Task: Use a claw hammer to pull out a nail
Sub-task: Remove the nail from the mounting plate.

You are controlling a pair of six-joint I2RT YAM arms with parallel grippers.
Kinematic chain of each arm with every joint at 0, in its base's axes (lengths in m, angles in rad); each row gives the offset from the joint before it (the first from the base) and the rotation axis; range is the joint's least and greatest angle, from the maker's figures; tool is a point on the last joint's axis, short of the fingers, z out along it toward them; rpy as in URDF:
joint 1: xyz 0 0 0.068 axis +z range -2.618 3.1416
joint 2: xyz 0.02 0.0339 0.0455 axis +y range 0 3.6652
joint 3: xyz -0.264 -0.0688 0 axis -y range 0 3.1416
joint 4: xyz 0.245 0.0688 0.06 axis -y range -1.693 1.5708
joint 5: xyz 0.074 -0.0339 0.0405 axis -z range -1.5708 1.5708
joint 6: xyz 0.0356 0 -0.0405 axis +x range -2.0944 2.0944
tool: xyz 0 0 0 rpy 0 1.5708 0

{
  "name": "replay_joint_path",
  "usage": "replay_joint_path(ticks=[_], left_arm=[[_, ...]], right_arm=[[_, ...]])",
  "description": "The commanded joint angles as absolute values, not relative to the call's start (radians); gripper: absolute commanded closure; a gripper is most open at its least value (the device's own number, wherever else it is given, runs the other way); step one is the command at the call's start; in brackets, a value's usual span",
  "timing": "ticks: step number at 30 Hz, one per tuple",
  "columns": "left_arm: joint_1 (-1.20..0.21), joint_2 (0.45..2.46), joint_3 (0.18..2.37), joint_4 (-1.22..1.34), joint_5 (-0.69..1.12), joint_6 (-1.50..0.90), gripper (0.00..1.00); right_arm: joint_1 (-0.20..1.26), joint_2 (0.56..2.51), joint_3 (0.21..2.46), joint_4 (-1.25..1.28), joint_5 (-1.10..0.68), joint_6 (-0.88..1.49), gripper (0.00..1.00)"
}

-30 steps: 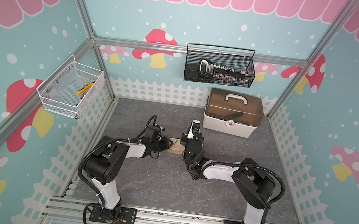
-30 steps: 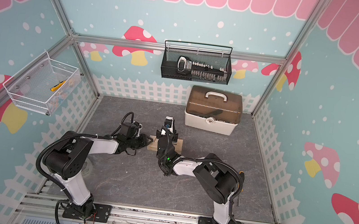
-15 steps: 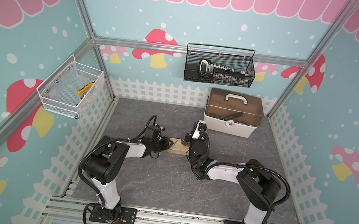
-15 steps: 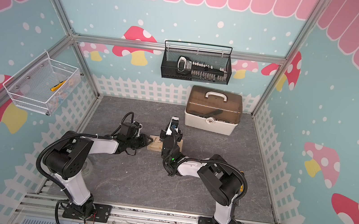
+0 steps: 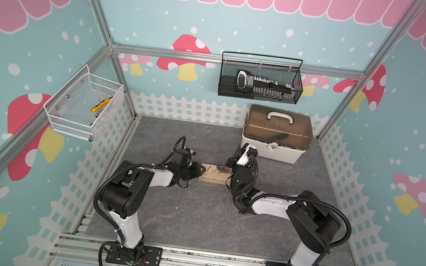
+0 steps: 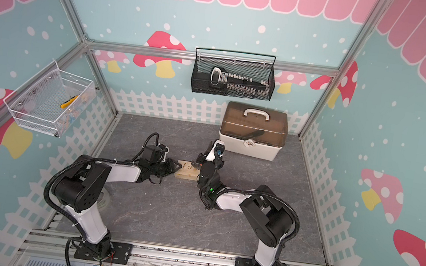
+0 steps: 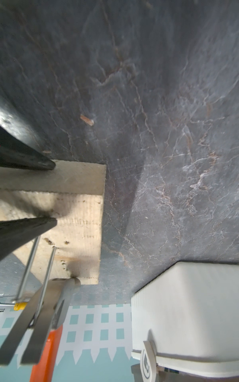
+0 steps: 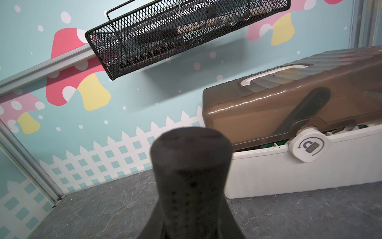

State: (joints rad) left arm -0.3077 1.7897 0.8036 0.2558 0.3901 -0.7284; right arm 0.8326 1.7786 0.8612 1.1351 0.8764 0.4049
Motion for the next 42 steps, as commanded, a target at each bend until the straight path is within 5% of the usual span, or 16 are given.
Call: replay_joint_path(ticks=[1, 42], left_arm=[[-0.304, 1.831, 0.802, 0.196, 0.376, -0.717, 0.63], [-0.299, 1.841, 0.8, 0.186, 0.371, -0.708, 0.63]], right_arm=[[0.831, 1.803, 0.818, 1.072, 0.851, 0.536, 1.0], [0.758, 1.725, 0.721, 1.028, 0.847, 0.692, 1.0]])
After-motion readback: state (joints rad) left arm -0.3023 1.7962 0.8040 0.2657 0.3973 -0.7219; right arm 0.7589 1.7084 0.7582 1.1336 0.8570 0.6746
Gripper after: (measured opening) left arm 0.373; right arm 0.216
